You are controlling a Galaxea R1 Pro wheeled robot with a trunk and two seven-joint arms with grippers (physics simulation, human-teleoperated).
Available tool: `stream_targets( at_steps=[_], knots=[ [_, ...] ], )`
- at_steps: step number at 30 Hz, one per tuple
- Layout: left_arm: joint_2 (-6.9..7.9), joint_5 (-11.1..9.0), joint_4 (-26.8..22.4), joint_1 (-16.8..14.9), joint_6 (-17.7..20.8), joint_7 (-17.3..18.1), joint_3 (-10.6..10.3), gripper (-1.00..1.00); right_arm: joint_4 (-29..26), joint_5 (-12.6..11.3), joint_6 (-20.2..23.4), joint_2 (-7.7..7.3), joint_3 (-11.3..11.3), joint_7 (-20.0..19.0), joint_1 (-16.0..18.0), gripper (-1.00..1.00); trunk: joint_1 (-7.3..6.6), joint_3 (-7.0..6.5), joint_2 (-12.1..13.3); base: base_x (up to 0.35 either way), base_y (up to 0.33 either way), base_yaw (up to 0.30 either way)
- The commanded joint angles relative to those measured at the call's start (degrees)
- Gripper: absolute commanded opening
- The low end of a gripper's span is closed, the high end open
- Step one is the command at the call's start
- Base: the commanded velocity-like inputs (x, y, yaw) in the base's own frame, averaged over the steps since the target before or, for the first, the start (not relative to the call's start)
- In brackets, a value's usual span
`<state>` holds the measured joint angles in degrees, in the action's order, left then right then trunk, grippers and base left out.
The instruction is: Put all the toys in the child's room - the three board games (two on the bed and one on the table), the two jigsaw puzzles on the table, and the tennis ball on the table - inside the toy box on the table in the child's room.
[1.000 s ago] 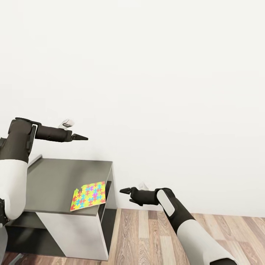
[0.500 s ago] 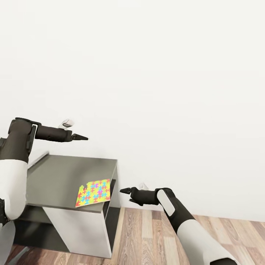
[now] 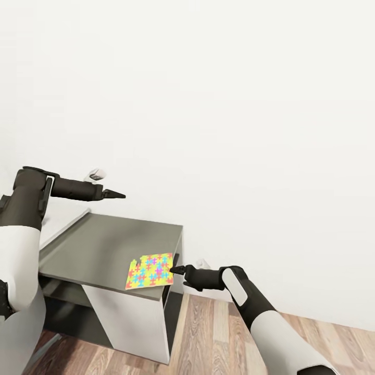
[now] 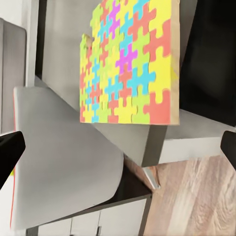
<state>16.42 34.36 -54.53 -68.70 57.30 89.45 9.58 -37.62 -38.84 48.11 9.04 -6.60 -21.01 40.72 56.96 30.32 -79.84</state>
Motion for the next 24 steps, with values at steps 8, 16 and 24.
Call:
stream_targets(
  at_steps=[8, 16, 24],
  knots=[
    [-0.37, 0.6, -0.05, -0.04, 0.44, 0.55, 0.09, 1.0, -0.02, 0.26, 0.14, -0.13, 0.01, -0.33, 0.02, 1.0, 0.01, 0.09, -0.03, 0.061, 0.033, 0.023],
    [-0.42, 0.54, -0.05, -0.03, 0.42, 0.55, 0.05, 1.0, -0.01, 0.24, 0.14, -0.24, 0.01, -0.37, 0.01, 1.0, 0.01, 0.09, -0.03, 0.04, -0.029, 0.003],
    [-0.43, 0.54, -0.05, -0.03, 0.57, 0.55, 0.06, 1.0, 0.0, 0.18, 0.21, -0.32, 0.01, -0.43, -0.01, 1.0, 0.01, 0.09, -0.03, 0.036, -0.036, 0.0]
  ],
)
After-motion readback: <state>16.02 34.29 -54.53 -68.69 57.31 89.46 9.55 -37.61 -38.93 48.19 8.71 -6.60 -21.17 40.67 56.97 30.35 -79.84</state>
